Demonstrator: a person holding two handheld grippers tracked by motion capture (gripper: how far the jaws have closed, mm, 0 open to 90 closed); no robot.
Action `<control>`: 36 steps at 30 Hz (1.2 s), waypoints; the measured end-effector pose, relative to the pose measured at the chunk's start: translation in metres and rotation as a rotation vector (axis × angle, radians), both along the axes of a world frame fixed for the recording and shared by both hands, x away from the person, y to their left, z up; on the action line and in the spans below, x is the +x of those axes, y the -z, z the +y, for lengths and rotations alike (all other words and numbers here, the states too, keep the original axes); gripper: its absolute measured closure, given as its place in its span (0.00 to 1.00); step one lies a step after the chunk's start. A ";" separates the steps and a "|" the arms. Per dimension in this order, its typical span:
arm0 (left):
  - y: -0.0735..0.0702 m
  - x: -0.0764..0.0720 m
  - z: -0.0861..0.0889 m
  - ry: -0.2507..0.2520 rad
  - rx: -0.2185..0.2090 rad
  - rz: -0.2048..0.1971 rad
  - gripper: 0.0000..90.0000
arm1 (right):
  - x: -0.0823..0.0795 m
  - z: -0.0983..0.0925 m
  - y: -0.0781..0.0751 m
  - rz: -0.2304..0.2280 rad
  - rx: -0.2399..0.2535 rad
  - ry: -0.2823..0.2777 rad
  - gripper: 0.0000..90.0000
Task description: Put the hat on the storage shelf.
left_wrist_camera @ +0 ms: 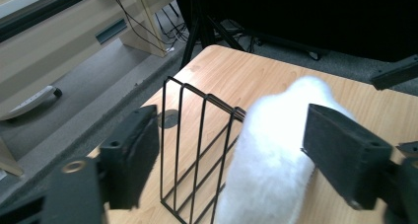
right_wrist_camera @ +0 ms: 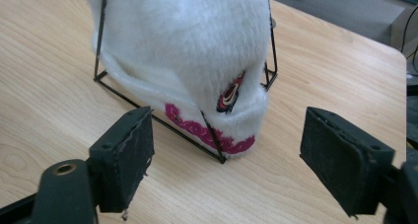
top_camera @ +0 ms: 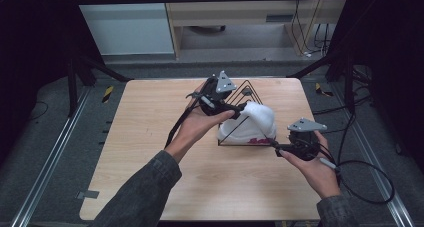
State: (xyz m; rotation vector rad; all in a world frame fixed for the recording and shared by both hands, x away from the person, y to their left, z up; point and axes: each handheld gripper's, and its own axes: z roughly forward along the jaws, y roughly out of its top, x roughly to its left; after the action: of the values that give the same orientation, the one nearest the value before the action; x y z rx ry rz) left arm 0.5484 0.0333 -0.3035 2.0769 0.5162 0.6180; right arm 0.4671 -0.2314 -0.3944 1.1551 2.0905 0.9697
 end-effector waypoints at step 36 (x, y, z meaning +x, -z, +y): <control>0.012 -0.034 0.071 -0.028 -0.048 0.029 0.07 | -0.020 0.040 -0.024 -0.144 -0.005 -0.077 0.09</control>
State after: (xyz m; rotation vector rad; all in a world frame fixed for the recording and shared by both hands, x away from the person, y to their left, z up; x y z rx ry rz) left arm 0.5141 0.1045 -0.3158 2.0387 0.5729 0.5870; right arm 0.4471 -0.1912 -0.3699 0.9789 2.0335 1.0498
